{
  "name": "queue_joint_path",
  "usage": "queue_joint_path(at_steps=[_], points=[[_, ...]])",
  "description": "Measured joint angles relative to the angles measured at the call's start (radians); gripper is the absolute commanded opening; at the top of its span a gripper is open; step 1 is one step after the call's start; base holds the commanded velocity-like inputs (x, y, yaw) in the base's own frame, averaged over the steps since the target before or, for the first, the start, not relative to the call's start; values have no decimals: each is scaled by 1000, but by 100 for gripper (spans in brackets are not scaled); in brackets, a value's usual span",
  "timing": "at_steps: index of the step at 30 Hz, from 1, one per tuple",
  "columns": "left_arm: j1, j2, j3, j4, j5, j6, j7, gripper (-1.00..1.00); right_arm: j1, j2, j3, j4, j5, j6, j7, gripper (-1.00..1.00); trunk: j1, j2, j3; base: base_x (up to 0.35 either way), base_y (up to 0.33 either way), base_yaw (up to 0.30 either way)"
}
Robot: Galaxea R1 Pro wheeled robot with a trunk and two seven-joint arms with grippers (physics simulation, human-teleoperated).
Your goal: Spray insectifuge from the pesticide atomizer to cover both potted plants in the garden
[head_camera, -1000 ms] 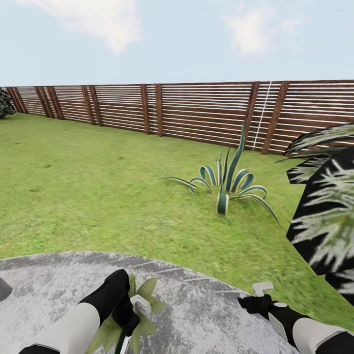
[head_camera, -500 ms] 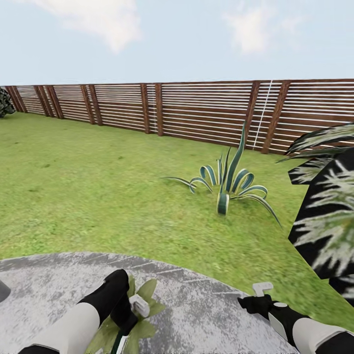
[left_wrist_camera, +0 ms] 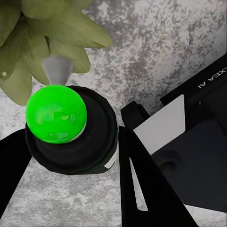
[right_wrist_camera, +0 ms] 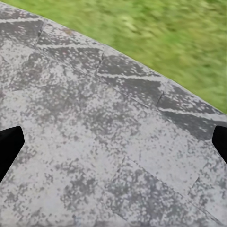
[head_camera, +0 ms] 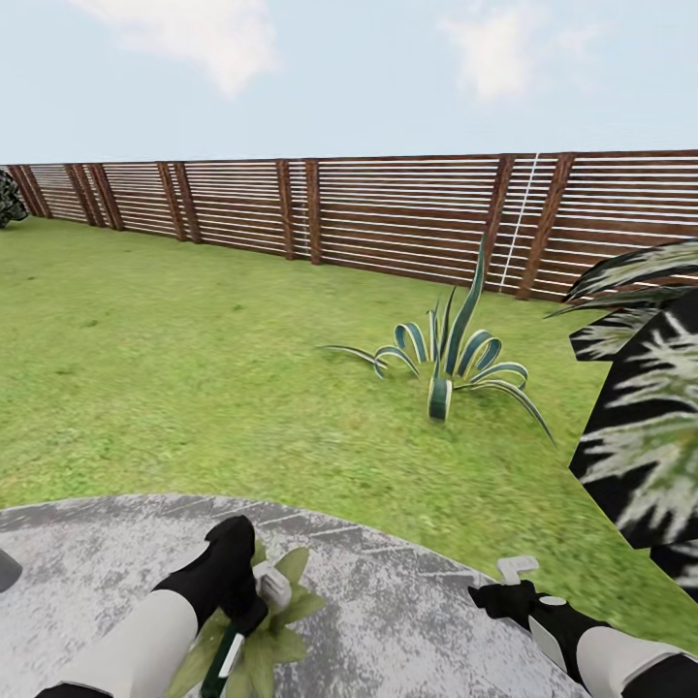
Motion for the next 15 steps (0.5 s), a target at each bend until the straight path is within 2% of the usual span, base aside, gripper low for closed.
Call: queue_joint_path(at_steps=[7,15], points=[[-38,0,-1,-4,0,0,0,-100,0,0,0,0,0,0,0,100,0,0,0,0,0,0],[-44,-2,-4,5,1,0,-1,-100,0,0,0,0,0,0,0,100,0,0,-4,13,0,0]])
